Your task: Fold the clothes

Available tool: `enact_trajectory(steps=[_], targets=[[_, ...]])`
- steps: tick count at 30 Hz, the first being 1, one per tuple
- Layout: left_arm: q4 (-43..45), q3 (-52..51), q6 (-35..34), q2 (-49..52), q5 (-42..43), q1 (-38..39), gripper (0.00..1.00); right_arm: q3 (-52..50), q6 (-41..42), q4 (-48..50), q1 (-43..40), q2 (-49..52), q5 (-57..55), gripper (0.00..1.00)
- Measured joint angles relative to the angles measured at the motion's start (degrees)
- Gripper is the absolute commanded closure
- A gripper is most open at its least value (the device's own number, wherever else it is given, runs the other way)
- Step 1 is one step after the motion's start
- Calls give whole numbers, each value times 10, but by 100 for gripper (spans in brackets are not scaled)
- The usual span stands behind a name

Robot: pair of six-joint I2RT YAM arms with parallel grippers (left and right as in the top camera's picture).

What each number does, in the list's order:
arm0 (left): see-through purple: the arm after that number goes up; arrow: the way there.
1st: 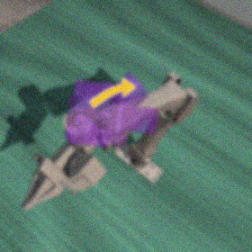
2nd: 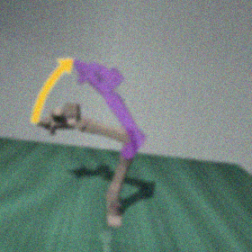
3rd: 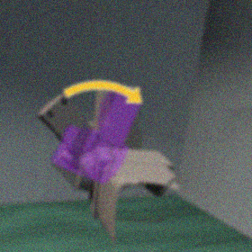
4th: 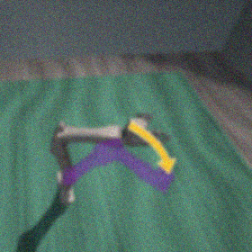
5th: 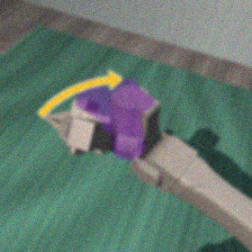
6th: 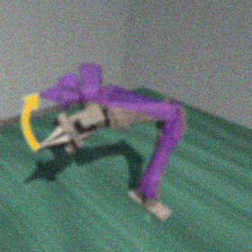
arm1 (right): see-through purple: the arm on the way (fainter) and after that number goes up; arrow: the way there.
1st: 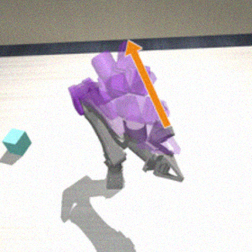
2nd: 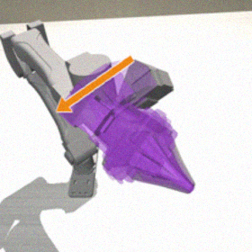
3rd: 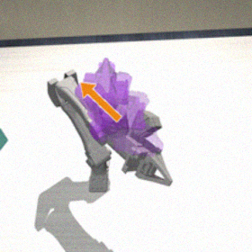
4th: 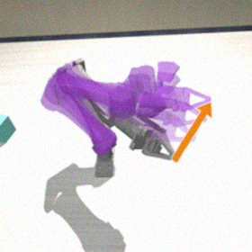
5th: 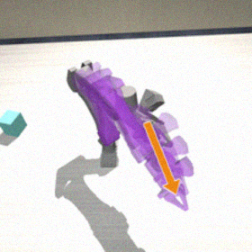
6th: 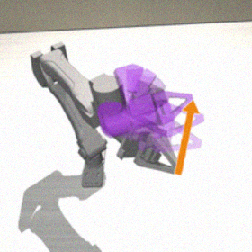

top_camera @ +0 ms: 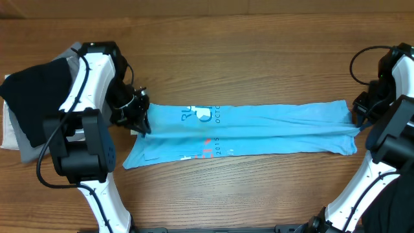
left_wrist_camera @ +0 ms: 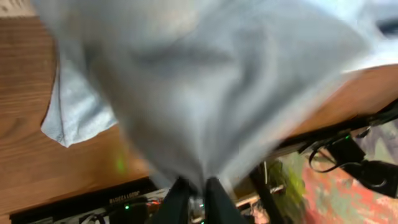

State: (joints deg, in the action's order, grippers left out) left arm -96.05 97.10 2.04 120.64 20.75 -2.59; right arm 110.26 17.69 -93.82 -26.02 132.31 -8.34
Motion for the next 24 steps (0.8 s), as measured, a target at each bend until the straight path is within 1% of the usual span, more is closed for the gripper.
enact_trajectory(steps=[4, 6, 9, 10, 12, 13, 15, 17, 24], targets=[[0, -8, 1, 0, 0, 0, 80, 0, 0, -9, 6, 0, 0, 82], [1, -9, 1, 0, -4, 0, 82, 0, 0, -11, 7, 0, 0, 79], [2, -10, 0, 0, -8, 0, 87, 0, 1, -13, 8, 0, 0, 62], [3, -11, 0, 0, -9, 0, 88, 0, 1, -14, 8, 0, -1, 51], [10, -11, 0, 0, -7, 0, 89, 0, 3, -12, 7, 0, -1, 42], [15, -11, 0, 0, -3, 0, 90, 0, 1, -10, 7, 0, -1, 39], [27, -11, 0, 0, 9, 0, 90, 0, -8, -3, 3, 0, -2, 36], [34, -11, 0, 0, 20, 0, 89, 0, -19, 2, -2, 0, 6, 34], [62, -11, -2, 0, 53, 5, 88, 0, -114, 35, -42, 0, 93, 29]])
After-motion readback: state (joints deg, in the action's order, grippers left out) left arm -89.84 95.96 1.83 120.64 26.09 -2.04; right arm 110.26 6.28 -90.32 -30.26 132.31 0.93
